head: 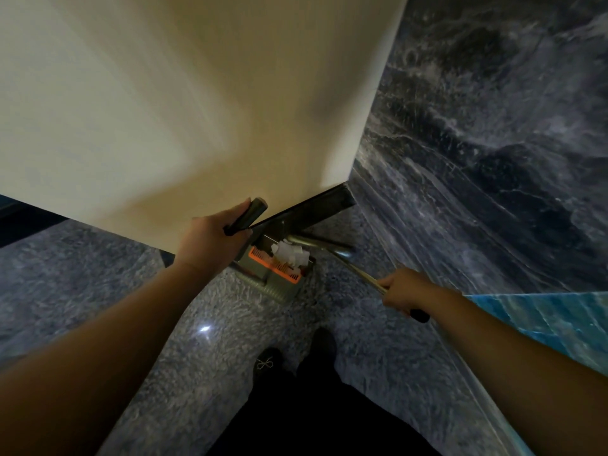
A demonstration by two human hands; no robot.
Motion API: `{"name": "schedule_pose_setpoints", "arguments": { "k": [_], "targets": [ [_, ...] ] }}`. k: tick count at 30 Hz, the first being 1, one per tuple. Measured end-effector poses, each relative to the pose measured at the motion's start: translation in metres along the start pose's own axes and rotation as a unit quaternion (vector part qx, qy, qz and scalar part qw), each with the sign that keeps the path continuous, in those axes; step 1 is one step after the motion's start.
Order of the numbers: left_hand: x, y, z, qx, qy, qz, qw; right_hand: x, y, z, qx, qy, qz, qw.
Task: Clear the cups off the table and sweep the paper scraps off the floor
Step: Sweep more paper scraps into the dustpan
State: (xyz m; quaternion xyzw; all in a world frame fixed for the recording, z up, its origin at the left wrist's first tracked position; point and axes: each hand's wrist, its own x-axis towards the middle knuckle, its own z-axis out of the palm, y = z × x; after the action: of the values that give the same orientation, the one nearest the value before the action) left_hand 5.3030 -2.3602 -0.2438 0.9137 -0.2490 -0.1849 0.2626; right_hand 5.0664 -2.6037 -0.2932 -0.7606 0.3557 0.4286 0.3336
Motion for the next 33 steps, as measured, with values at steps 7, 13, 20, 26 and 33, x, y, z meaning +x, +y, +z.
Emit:
{"name": "schedule_pose_setpoints", "arguments": {
  "k": [7,13,20,26,33],
  "targets": [
    [0.001,-0.004,-0.002,0.013,-0.003,0.005,1.0,-0.025,0.01,0.013,0.08,0.001,-0.015,0.997],
    [-0.003,-0.008,-0.005,0.008,-0.011,0.007,1.0,-0.053,0.012,0.031,0.18,0.03,0.012,0.983],
    [-0.011,-0.016,-0.006,0.011,-0.006,0.005,1.0,-0.059,0.013,0.035,0.288,0.047,0.032,0.956],
    [-0.019,-0.023,-0.009,-0.005,0.009,0.014,1.0,-0.061,0.014,0.036,0.321,0.056,0.047,0.944],
    [-0.035,-0.033,-0.016,-0.04,0.017,0.029,0.999,-0.065,0.013,0.056,0.302,0.055,0.042,0.951]
  ]
}}
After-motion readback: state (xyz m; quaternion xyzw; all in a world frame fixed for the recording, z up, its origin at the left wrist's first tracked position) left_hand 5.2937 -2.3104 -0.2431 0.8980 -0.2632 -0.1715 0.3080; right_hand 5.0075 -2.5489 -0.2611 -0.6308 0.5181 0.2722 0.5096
